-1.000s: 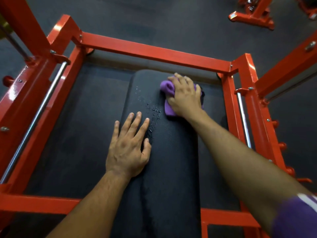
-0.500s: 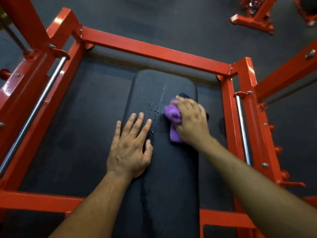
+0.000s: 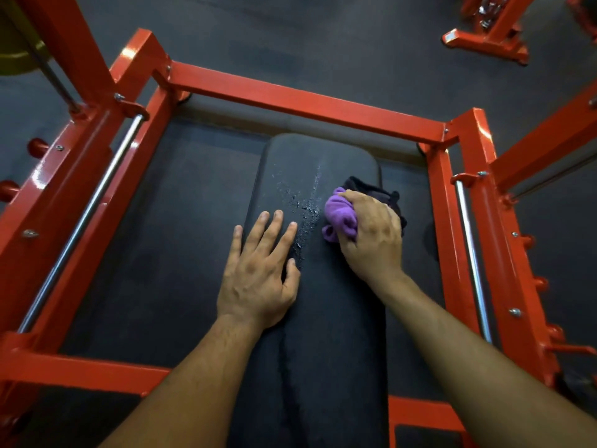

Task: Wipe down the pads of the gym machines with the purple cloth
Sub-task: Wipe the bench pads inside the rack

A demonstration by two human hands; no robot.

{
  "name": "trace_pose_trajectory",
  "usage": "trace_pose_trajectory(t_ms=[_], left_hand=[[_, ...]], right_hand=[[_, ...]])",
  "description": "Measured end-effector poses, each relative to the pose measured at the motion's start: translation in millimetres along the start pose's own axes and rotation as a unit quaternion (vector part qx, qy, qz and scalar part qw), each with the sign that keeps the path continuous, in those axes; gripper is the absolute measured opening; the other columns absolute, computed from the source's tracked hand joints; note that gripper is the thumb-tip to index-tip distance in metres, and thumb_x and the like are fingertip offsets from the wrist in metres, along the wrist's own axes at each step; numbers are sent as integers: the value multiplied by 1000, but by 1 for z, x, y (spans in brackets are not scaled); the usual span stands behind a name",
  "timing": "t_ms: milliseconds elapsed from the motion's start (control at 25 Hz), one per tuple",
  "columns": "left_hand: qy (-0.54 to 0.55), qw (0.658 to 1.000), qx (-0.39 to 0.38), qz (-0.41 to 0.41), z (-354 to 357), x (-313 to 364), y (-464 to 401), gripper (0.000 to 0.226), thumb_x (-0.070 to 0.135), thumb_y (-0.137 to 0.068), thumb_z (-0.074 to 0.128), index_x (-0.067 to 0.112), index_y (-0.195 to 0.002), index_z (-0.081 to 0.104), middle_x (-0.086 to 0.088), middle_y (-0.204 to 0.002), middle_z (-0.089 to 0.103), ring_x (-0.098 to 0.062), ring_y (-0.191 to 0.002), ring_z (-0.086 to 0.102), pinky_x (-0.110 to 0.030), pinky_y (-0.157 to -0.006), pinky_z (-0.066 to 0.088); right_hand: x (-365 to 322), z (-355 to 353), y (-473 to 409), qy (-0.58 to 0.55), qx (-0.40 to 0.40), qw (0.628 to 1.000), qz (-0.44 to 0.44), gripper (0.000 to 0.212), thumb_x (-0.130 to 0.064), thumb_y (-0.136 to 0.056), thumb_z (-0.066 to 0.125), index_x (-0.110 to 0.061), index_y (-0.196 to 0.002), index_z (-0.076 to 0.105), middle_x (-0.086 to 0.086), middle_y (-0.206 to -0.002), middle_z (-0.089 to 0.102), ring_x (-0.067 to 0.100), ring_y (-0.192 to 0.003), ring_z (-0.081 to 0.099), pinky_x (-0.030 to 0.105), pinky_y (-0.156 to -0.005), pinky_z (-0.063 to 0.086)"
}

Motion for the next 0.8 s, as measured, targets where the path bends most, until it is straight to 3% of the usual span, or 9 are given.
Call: trace_pose_trajectory(t_ms=[280,440,600,680,800], left_hand=[[16,999,-38,-17,-5,0,1,67,44,-95,29,25,-158,41,2,-169,28,-17,-158,16,-51,-129,10],[20,997,-72,-8,-6,2,3,71,51,-97,20,25,-162,30,1,-172,17,-16,-160,6,-46,-130,0],[6,990,-139,30,-5,-7,24,74,60,-100,12,26,-166,8,2,-174,-5,-17,-159,-13,-45,-129,-7],[3,984,-173,41,-8,-8,36,76,62,-99,5,26,-166,-2,4,-172,-16,-16,-156,-23,-45,-129,-6],[-5,984,-173,43,-11,-14,45,75,62,-102,10,25,-166,3,3,-173,-13,-17,-157,-21,-47,-130,2]], right_hand=[[-2,0,1,-2,39,999,12,46,-34,-84,66,-27,-129,60,-6,-122,66,20,-113,59,48,-102,42],[-3,-1,-1,1,25,999,30,47,-35,-85,64,-28,-131,59,-7,-123,66,21,-114,60,46,-104,40],[-2,4,0,15,33,999,38,50,-30,-83,71,-26,-132,59,-4,-126,66,24,-115,60,47,-103,41],[1,2,-1,13,29,998,45,51,-33,-83,69,-25,-132,59,-3,-125,66,25,-114,60,48,-102,43],[2,5,-2,4,25,999,34,54,-40,-82,64,-22,-133,60,-2,-127,65,27,-114,61,50,-102,43]])
Point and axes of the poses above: each hand's wrist, its own y-axis away from the middle knuckle, its own z-axis out of the palm, x = y × z, the point moved 5 cm from there along -y, towards the middle knuckle
